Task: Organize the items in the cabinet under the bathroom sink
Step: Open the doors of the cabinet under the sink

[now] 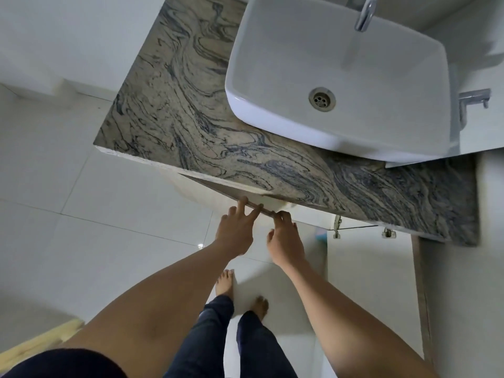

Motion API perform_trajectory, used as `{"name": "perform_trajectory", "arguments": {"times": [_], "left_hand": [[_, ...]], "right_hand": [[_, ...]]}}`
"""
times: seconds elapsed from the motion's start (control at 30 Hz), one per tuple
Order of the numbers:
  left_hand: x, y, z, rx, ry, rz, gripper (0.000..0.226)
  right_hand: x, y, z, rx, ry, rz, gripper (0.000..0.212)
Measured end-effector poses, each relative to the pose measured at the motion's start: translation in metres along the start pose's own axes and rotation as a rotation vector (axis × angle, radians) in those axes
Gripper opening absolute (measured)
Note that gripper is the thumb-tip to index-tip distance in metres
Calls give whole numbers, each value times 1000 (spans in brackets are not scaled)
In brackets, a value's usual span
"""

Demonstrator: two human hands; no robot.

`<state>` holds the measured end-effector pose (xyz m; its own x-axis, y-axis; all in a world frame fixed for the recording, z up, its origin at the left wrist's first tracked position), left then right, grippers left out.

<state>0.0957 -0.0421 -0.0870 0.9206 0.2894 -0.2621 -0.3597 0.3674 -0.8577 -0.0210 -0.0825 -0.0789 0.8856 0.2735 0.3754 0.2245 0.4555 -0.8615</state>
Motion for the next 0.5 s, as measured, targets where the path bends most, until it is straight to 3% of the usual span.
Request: {"name": "perform_trajectory", "arguments": {"times": [0.33, 0.5], "left_hand": [[27, 19, 93, -84, -221, 44, 46], [48, 35, 139, -132, -382, 143, 38]], "right_hand": [[27, 28, 56, 199, -47, -104, 27], [58, 55, 69, 325, -222, -126, 30]]}}
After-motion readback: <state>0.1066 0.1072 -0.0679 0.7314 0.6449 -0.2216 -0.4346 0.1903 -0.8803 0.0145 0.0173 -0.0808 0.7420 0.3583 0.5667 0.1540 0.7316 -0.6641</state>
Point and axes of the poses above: each hand's wrist, its own z-axis away from the middle knuckle, its own y-axis out of the palm, x = y × z, the point moved 9 cm from there along -z, towards the middle knuckle, and after that the axes turned 2 degrees about -x, right-handed, at the moved point
